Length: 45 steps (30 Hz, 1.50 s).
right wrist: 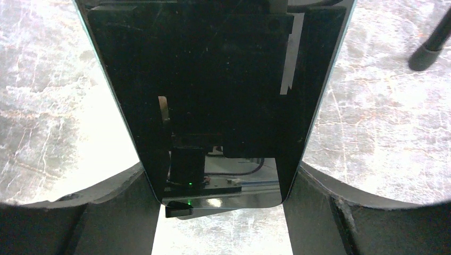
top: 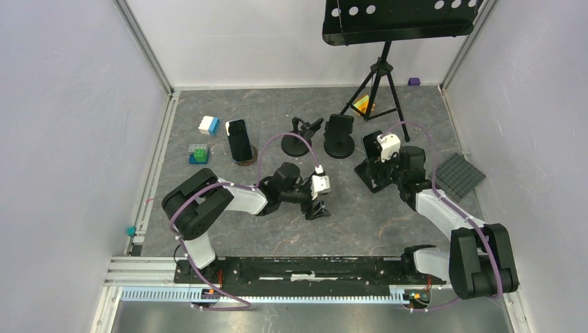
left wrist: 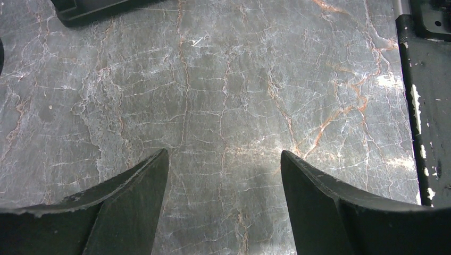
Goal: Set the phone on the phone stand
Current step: Move the phone stand with the phone to the center of the board.
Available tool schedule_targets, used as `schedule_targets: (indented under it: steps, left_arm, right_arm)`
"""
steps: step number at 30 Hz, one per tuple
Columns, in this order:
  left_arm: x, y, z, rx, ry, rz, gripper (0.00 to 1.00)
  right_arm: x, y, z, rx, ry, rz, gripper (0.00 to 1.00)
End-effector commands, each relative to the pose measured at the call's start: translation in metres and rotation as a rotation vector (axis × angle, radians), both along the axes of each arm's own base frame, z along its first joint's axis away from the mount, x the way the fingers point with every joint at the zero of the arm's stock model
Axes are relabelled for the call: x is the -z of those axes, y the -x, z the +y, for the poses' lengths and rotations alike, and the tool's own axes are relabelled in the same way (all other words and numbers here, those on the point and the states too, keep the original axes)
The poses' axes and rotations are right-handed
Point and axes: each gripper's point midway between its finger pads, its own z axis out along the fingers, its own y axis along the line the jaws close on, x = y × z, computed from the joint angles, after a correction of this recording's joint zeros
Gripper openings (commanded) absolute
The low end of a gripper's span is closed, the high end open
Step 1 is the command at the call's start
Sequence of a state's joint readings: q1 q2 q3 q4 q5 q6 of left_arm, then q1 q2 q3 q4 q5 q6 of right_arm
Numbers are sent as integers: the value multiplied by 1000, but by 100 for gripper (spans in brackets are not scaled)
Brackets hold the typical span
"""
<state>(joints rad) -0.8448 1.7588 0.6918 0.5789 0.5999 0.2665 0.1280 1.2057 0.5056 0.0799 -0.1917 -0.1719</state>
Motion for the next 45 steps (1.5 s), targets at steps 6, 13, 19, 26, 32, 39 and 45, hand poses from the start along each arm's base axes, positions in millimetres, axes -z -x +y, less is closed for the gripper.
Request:
schedule_targets:
  steps: [6,13,19,26,32,39,45]
  left_arm:
    - [-17,-7,-3,-11,40,-62,82]
    - [-15,-8,-3,-13,36,-60,82]
    - [-14,-8,-1,-17,33,-59,82]
    - [-14,-6,-2,-17,36,-47,82]
    - [-14,-6,-1,-17,33,-47,82]
    - [-13,-6,-2,-16,29,-38,83]
    - [-11,-5,-1,-13,25,-36,83]
  right_arm:
    - [-47,-35,-29,197,18,-205,24]
    - [-36,-39,-22,186,-16,-171,24]
    - [-26,-29,-9,117,-47,-126,30]
    - [-22,-24,-9,88,-28,-108,38]
    - [-16,-24,-16,74,28,-99,50]
    - [-8,-25,-13,53,21,-62,64]
    - [-2,-25,-12,53,20,-45,77]
